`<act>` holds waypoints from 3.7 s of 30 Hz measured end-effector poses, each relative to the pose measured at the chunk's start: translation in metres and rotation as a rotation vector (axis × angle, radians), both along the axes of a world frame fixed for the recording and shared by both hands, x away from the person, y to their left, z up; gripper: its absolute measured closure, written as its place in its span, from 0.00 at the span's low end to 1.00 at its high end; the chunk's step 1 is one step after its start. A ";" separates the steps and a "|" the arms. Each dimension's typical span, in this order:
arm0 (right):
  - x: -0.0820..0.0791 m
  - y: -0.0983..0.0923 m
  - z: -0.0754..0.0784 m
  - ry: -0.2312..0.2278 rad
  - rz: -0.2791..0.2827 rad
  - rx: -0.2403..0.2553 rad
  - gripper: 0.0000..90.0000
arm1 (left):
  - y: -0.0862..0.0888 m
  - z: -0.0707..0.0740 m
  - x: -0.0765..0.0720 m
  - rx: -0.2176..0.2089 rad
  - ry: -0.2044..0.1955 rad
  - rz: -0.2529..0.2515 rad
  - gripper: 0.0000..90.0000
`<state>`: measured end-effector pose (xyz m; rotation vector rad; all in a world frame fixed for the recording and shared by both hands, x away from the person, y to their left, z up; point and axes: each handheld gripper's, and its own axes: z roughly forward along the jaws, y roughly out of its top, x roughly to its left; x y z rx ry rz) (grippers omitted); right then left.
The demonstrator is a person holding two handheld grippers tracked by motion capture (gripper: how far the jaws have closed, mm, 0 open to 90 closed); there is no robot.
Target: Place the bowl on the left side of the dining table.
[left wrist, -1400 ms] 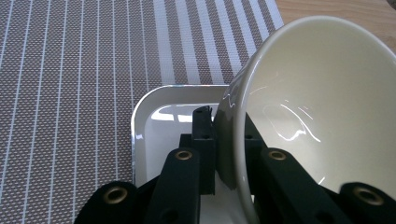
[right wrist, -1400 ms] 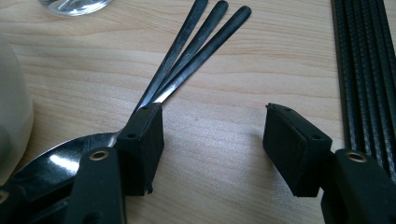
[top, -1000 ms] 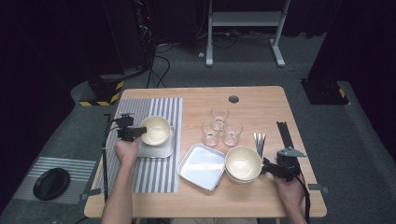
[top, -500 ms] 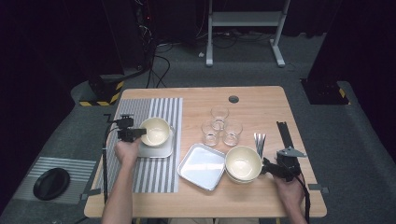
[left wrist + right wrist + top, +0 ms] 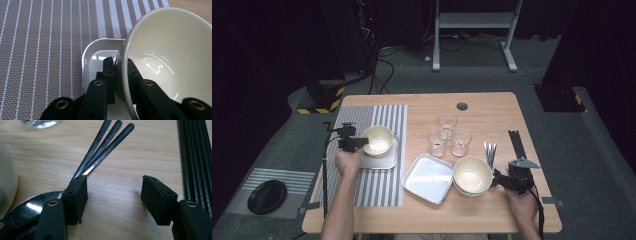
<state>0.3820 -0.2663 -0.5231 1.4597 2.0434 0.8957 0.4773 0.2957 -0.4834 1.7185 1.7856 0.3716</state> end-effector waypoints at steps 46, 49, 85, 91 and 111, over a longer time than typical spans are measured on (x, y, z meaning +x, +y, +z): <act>0.000 0.000 0.000 0.000 -0.002 0.000 0.42 | -0.006 0.002 -0.005 0.046 -0.058 -0.019 0.70; 0.000 0.000 0.000 0.000 -0.002 0.000 0.42 | -0.008 0.004 -0.006 0.049 -0.068 -0.023 0.65; 0.000 0.000 0.000 0.007 -0.006 0.004 0.42 | -0.025 0.038 -0.039 0.056 -0.182 -0.064 0.36; 0.000 0.000 0.000 0.001 -0.002 0.001 0.42 | -0.033 0.039 -0.045 0.037 -0.193 -0.096 0.35; 0.000 0.000 0.000 0.000 -0.001 0.002 0.42 | -0.044 0.044 -0.058 0.069 -0.219 -0.156 0.31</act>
